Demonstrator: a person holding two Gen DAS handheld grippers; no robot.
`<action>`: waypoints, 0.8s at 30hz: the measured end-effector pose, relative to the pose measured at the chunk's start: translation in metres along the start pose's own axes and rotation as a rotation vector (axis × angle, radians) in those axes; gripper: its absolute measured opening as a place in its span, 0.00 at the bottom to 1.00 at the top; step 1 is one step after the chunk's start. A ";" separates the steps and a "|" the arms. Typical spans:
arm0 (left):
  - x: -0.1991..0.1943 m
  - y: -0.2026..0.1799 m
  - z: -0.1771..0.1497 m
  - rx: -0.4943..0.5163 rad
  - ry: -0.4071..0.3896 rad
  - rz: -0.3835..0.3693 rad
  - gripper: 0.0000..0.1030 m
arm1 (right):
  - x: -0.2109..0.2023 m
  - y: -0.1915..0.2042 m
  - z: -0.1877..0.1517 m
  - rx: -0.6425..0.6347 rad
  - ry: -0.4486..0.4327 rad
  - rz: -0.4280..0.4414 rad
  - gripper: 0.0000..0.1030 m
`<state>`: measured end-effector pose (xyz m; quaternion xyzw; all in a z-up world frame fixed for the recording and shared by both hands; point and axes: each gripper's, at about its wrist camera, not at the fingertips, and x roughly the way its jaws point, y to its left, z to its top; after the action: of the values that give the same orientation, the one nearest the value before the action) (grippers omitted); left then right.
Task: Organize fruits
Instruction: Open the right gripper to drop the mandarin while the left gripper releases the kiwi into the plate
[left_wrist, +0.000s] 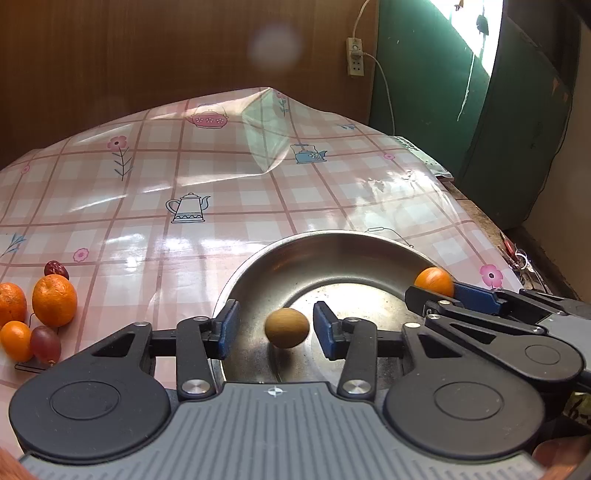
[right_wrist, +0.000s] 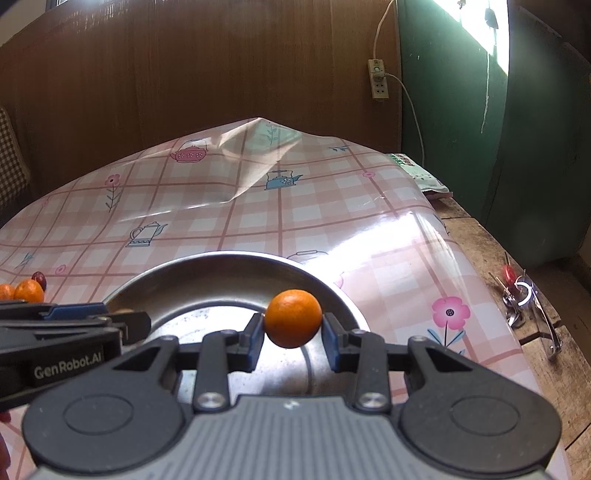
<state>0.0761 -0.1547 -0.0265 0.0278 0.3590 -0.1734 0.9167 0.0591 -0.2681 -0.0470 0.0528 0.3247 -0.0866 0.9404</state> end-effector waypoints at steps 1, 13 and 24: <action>-0.001 0.000 0.001 0.000 -0.001 0.000 0.58 | -0.001 0.000 0.000 -0.002 -0.006 -0.003 0.36; -0.030 0.002 0.002 -0.015 -0.025 0.026 0.79 | -0.027 0.005 0.005 -0.012 -0.041 -0.001 0.44; -0.061 0.022 -0.007 -0.048 -0.037 0.071 0.82 | -0.050 0.029 0.002 -0.067 -0.053 0.036 0.46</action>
<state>0.0375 -0.1145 0.0069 0.0151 0.3448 -0.1325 0.9292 0.0267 -0.2337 -0.0134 0.0249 0.3014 -0.0600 0.9513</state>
